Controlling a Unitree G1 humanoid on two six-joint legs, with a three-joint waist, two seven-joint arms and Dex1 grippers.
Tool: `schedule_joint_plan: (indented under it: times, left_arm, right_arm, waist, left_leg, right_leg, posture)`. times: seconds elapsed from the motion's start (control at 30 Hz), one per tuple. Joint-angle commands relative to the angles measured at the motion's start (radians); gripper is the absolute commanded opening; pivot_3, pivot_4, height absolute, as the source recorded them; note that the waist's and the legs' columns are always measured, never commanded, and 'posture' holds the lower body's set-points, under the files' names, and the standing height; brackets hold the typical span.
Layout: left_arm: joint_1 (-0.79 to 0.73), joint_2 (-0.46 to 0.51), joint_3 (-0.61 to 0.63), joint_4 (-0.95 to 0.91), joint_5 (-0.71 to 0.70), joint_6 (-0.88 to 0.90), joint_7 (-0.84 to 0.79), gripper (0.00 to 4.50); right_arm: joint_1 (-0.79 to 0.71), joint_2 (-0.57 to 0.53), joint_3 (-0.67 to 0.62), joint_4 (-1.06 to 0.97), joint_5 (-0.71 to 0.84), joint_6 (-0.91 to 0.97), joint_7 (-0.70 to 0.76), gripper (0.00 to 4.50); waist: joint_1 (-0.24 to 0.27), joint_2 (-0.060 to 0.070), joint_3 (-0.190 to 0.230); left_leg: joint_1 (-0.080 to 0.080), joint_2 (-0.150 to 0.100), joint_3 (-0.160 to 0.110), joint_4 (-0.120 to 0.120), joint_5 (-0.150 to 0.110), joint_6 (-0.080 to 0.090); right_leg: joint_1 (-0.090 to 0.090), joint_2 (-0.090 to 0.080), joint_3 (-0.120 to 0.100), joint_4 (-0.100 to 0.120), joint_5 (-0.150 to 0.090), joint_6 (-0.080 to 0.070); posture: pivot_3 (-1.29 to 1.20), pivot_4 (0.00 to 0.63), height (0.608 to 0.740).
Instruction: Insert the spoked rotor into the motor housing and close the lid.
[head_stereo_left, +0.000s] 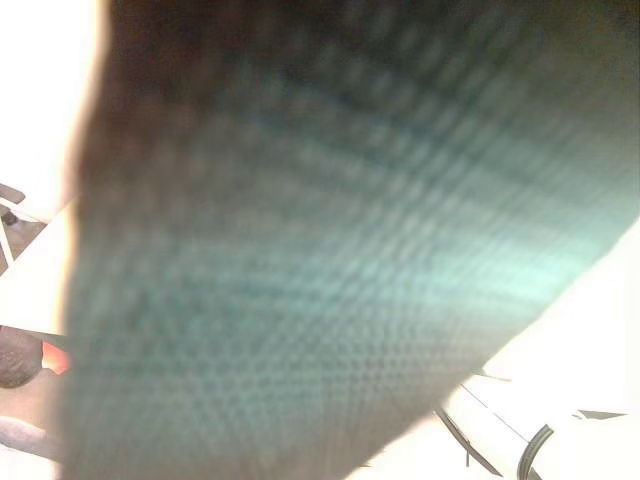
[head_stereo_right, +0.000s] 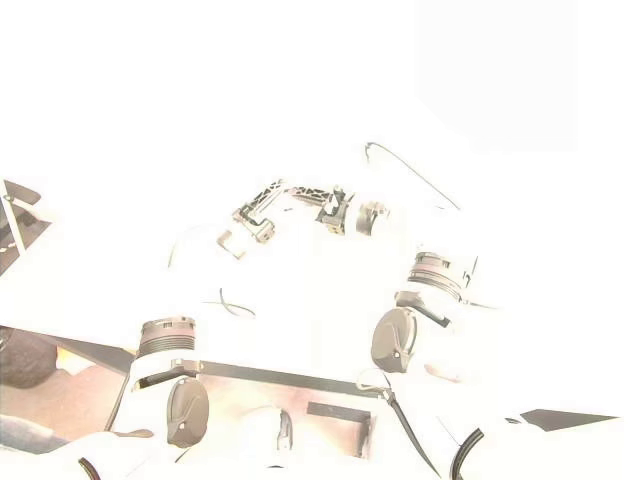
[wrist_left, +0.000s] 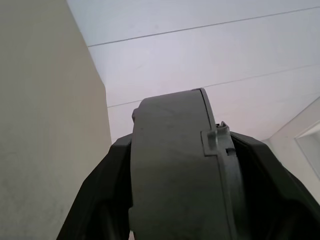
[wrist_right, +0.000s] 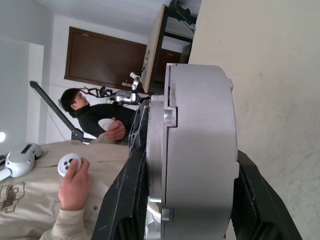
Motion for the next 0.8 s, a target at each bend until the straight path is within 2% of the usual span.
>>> schedule_joint_plan:
  times: [0.03, 0.3, 0.53, 0.57, 0.8]
  left_arm:
    - [-0.025, 0.006, -0.006, -0.001, 0.012, -0.007, 0.007, 2.31]
    - [-0.023, 0.008, -0.010, 0.010, 0.033, -0.020, 0.011, 2.31]
    - [-0.020, 0.006, -0.004, 0.011, 0.057, -0.040, 0.017, 2.31]
    - [-0.019, 0.006, -0.003, 0.011, 0.063, -0.045, 0.018, 2.31]
    - [-0.003, 0.019, 0.025, 0.018, 0.157, -0.161, 0.040, 2.31]
  right_arm:
    - [-0.023, 0.002, 0.008, -0.043, 0.029, -0.010, 0.011, 2.07]
    - [-0.008, -0.012, 0.048, -0.056, 0.034, -0.021, 0.048, 2.07]
    - [0.014, -0.036, 0.119, -0.069, -0.013, -0.112, 0.042, 4.34]
    - [0.019, -0.042, 0.138, -0.071, -0.026, -0.131, 0.044, 4.46]
    - [0.062, -0.078, 0.245, -0.053, -0.105, -0.254, 0.049, 4.46]
  waist:
    - [0.000, 0.000, 0.000]
    - [0.000, 0.000, 0.000]
    - [-0.001, 0.000, 0.000]
    - [0.000, 0.000, 0.000]
    - [-0.001, 0.000, 0.000]
  left_leg:
    - [0.000, 0.000, 0.000, 0.000, 0.000, 0.000]
    - [0.000, 0.000, 0.000, 0.001, 0.000, 0.000]
    - [0.000, 0.000, 0.000, 0.001, 0.000, 0.000]
    - [0.000, 0.000, 0.000, 0.001, 0.000, 0.000]
    - [0.000, 0.000, 0.000, 0.002, 0.000, 0.000]
  right_leg:
    - [0.000, 0.000, 0.000, 0.000, 0.000, 0.000]
    - [0.000, 0.000, 0.000, 0.001, 0.000, 0.000]
    - [0.000, 0.000, 0.000, 0.002, 0.000, 0.000]
    - [0.000, 0.000, 0.000, 0.002, 0.000, 0.000]
    - [0.000, 0.000, 0.000, 0.002, 0.000, 0.000]
  posture:
    - [0.00, 0.000, 0.740]
    - [0.00, 0.000, 0.740]
    - [0.00, 0.000, 0.740]
    - [0.00, 0.000, 0.740]
    - [0.00, 0.000, 0.740]
